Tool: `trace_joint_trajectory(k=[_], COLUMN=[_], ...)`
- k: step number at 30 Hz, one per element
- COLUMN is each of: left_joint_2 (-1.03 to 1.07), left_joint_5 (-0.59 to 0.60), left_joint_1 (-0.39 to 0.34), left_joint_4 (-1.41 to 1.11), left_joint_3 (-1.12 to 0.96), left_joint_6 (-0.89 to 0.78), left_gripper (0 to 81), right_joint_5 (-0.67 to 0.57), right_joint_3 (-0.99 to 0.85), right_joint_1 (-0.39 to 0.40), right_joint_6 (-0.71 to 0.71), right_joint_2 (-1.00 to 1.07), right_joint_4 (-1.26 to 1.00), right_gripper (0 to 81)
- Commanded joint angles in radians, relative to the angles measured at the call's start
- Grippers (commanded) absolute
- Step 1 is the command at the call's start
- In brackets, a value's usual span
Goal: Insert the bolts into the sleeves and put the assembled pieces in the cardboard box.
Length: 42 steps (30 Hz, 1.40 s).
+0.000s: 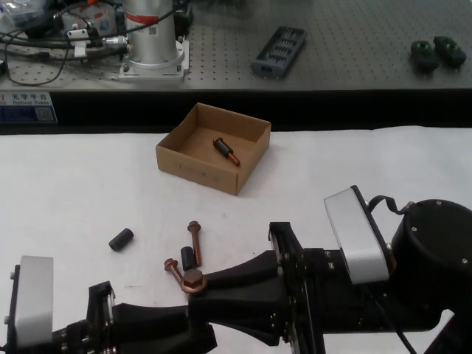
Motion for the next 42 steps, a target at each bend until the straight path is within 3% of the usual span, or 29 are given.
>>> trace_joint_trajectory(k=[1, 3, 7, 10, 13, 17, 22, 27, 34, 36, 38, 41, 42], left_joint_2=[-0.024, -0.024, -0.024, -0.024, -0.024, -0.024, -0.024, -0.024, -0.105, -0.143, -0.179, -0.233, -0.244], left_joint_5=[-0.011, -0.009, -0.005, 0.004, 0.004, -0.023, -0.170, -0.312, -0.334, -0.298, -0.290, -0.307, -0.325], left_joint_1=[-0.003, -0.003, -0.003, -0.003, -0.003, -0.003, -0.003, 0.000, 0.104, 0.133, 0.138, 0.138, 0.138], left_joint_4=[-0.078, -0.078, -0.078, -0.078, -0.078, -0.058, 0.025, 0.033, 0.105, 0.257, 0.434, 0.718, 0.781], left_joint_3=[-0.010, -0.008, -0.008, -0.008, -0.008, -0.008, -0.008, -0.008, -0.020, -0.053, -0.098, -0.200, -0.231], left_joint_6=[-0.017, -0.017, -0.017, -0.017, -0.017, 0.010, 0.019, -0.070, -0.274, -0.270, -0.245, -0.161, -0.142], left_gripper=[0.6, 0.6, 0.6, 0.6, 0.6, 0.6, 0.6, 0.6, 0.6, 0.6, 0.6, 0.6, 0.6], right_joint_5=[0.014, 0.023, 0.022, 0.051, 0.058, 0.029, -0.040, -0.057, -0.065, -0.070, -0.075, -0.093, -0.097], right_joint_3=[0.005, 0.005, 0.005, 0.005, 0.005, 0.005, 0.005, 0.009, 0.032, 0.038, 0.047, 0.062, 0.067], right_joint_1=[0.002, 0.002, 0.002, 0.002, 0.002, 0.002, 0.002, 0.000, -0.001, -0.007, -0.019, -0.046, -0.053], right_joint_6=[-0.014, -0.014, -0.014, 0.000, 0.000, 0.012, 0.133, 0.156, 0.158, 0.158, 0.153, 0.151, 0.154], right_joint_2=[0.005, 0.005, 0.005, 0.005, 0.005, 0.005, 0.005, 0.005, 0.002, 0.002, 0.002, 0.002, 0.002], right_joint_4=[0.042, 0.042, 0.042, 0.042, 0.042, 0.026, -0.098, -0.091, -0.092, -0.092, -0.094, -0.094, -0.094], right_gripper=[6.1, 19.8, 57.0, 70.4, 74.1, 73.6, 73.6, 73.6, 71.8, 62.3, 44.5, 4.9, 6.3])
